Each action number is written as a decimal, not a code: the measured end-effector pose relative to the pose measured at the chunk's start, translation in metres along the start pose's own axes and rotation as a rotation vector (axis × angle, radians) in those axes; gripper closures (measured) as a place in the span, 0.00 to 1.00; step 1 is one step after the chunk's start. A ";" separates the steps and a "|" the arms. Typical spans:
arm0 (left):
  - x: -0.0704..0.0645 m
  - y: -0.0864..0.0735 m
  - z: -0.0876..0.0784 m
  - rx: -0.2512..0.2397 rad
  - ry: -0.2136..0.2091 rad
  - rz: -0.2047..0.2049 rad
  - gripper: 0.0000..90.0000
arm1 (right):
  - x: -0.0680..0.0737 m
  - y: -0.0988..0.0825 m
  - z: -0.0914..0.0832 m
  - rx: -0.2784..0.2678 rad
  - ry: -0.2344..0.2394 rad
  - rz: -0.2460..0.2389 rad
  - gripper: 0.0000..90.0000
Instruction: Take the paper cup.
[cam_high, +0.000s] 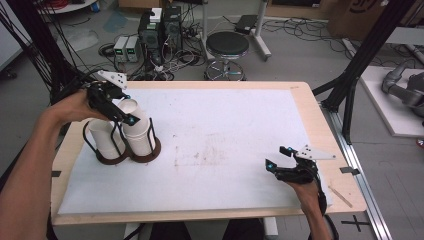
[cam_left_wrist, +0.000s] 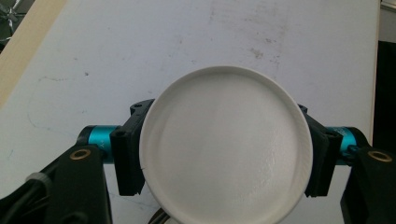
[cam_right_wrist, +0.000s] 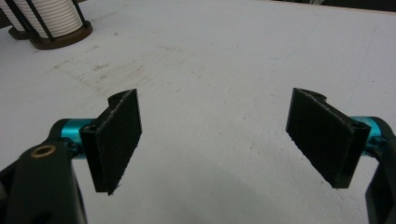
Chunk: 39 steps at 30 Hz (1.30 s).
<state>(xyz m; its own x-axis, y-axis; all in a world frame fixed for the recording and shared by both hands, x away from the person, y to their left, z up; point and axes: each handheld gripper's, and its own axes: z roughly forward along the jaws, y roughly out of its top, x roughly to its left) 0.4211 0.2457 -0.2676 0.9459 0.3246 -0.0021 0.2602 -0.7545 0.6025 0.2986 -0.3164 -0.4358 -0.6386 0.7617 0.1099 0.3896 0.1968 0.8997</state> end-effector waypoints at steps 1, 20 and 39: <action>0.000 0.000 0.000 0.000 0.000 0.000 0.35 | 0.000 0.000 0.000 0.000 0.001 0.000 0.21; -0.006 -0.003 -0.030 -0.127 0.044 -0.006 0.36 | 0.001 0.001 0.000 -0.004 0.004 0.008 0.21; -0.018 0.020 -0.072 -0.222 0.115 0.040 0.36 | 0.002 0.003 -0.001 -0.012 0.004 0.005 0.21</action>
<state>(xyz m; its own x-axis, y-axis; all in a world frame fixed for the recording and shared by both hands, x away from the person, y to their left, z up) 0.3958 0.2656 -0.1979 0.9228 0.3697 0.1083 0.1624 -0.6284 0.7607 0.2980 -0.3151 -0.4327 -0.6394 0.7601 0.1162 0.3849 0.1856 0.9041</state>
